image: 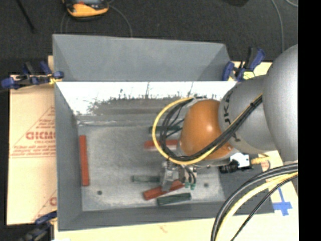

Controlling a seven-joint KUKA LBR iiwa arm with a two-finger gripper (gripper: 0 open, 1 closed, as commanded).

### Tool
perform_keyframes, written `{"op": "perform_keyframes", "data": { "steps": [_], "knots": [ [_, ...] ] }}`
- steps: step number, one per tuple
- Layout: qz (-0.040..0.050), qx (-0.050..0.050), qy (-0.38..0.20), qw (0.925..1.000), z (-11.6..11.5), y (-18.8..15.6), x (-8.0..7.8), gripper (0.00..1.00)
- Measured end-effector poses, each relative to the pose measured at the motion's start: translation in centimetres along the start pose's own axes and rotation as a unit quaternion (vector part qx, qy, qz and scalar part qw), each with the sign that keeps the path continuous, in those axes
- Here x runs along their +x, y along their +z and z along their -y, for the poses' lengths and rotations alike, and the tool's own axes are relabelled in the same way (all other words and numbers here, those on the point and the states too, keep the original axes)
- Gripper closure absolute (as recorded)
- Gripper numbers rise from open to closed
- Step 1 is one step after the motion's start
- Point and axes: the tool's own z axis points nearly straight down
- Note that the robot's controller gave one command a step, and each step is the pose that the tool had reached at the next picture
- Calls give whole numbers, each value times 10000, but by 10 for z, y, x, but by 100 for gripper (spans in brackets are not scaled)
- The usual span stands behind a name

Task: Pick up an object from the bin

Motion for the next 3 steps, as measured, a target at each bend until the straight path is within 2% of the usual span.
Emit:
{"op": "perform_keyframes", "data": {
  "steps": [1,2,3],
  "knots": [
    [70,-9,-2211,9752,-43,-2,7,0],
    [16,-6,-2179,9760,-42,-2,10,100],
    [16,-7,-2177,9760,-42,-2,10,100]
  ]
}}
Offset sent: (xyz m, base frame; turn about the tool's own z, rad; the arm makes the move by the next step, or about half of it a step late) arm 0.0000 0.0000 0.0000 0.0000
